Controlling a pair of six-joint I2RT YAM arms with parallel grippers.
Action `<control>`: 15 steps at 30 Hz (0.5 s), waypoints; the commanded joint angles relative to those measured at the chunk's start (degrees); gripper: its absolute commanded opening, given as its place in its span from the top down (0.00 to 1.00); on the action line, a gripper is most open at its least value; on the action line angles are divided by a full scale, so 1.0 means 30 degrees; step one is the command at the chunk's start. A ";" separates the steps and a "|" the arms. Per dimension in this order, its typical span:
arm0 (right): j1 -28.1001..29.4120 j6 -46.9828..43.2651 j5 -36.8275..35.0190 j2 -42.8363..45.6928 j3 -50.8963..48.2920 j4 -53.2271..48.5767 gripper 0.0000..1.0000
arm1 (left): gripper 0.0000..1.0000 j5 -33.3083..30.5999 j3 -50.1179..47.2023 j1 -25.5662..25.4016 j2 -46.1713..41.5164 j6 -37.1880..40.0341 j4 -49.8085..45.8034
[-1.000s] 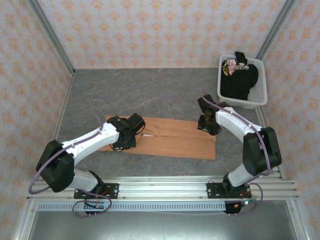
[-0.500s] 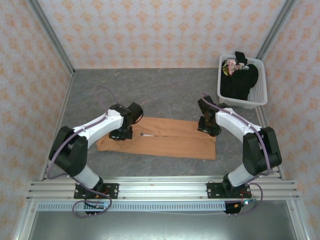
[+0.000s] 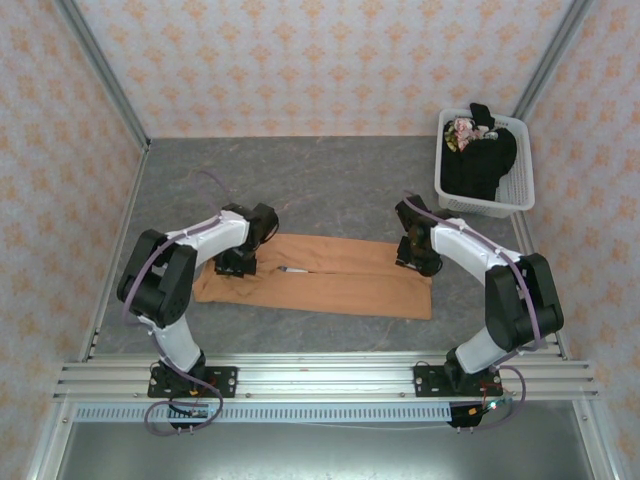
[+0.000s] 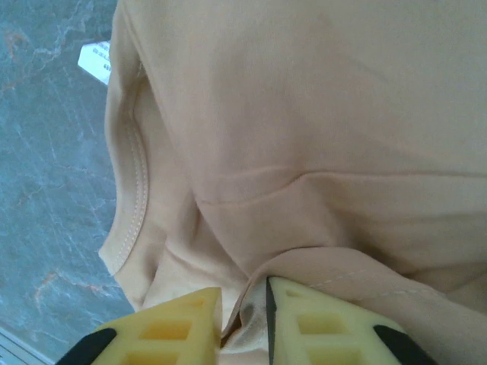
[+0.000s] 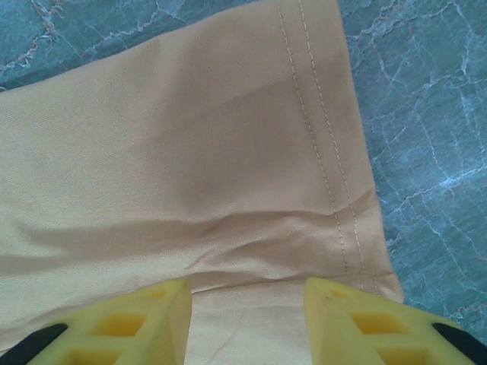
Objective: Fold and stack the t-shirts
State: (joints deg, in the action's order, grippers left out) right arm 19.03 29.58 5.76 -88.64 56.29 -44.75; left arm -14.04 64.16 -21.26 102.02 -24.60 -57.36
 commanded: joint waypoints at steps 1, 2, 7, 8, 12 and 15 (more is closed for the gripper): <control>-0.0236 0.0335 -0.0675 0.1009 -0.0471 -0.0130 0.57 | 0.67 -0.1461 0.0727 0.0255 0.0401 -0.0248 0.0145; -0.0346 0.0368 -0.0635 0.1185 -0.0581 -0.0091 0.57 | 0.62 -0.1606 0.0812 0.0287 0.0311 -0.0386 0.0011; -0.0735 0.0235 -0.0689 0.2194 -0.0659 -0.0264 0.57 | 0.53 -0.2187 0.1249 0.0318 -0.1917 -0.1672 -0.1005; -0.0782 0.0183 -0.0718 0.2379 -0.0630 -0.0280 0.57 | 0.51 -0.2128 0.1349 0.0314 -0.2652 -0.1899 -0.1289; -0.0921 -0.0074 -0.0523 0.2606 -0.0600 -0.0187 0.56 | 0.54 -0.0103 0.1564 0.0319 -0.4780 -0.4151 -0.1912; -0.0928 -0.0164 -0.0404 0.2541 -0.0601 0.0015 0.57 | 0.63 0.2915 0.0707 0.0318 -0.6062 -0.5990 -0.1158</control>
State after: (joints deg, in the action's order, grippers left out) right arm 16.56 29.76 5.58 -81.69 54.74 -44.58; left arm -12.56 67.55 -20.82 86.17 -34.94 -59.66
